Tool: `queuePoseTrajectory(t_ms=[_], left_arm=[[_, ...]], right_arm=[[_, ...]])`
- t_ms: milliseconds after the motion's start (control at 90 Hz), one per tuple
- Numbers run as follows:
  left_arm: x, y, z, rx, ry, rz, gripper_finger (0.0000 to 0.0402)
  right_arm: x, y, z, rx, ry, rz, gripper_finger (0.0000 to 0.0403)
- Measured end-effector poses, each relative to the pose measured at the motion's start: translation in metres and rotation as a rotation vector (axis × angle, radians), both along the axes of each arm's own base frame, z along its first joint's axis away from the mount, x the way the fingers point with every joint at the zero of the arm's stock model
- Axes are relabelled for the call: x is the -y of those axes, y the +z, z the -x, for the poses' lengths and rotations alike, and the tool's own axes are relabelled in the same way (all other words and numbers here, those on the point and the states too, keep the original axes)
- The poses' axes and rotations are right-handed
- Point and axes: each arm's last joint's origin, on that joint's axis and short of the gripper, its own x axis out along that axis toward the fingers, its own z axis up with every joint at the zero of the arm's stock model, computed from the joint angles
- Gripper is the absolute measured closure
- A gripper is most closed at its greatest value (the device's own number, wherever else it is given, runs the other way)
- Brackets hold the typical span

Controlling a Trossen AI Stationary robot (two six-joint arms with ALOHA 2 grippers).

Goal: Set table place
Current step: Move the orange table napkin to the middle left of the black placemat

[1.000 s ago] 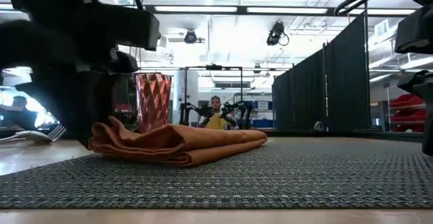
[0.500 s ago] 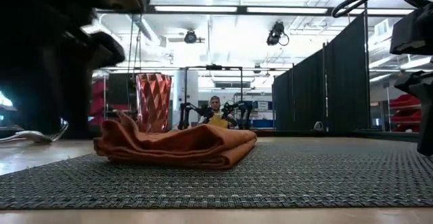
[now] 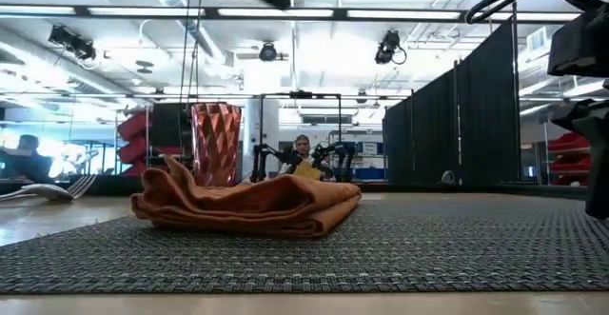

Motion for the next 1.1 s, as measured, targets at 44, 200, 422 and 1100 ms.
queuePoseTrajectory(t_ms=[44,200,422,1100], left_arm=[[-0.011,-0.001,-0.01,0.021,0.002,-0.009,0.0275],[-0.047,-0.016,-0.038,0.018,0.011,-0.074,0.0275],[-0.086,-0.052,-0.069,-0.029,-0.001,-0.067,0.0275],[-0.119,-0.101,-0.066,-0.327,0.078,-0.091,0.0275]], right_arm=[[0.001,0.0,-0.001,0.002,-0.005,-0.002,0.0278],[0.003,0.0,-0.003,0.004,-0.013,-0.001,0.0278],[0.004,0.0,-0.005,0.007,-0.002,0.008,0.0278],[0.005,0.0,-0.005,0.004,-0.005,0.01,0.0278]])
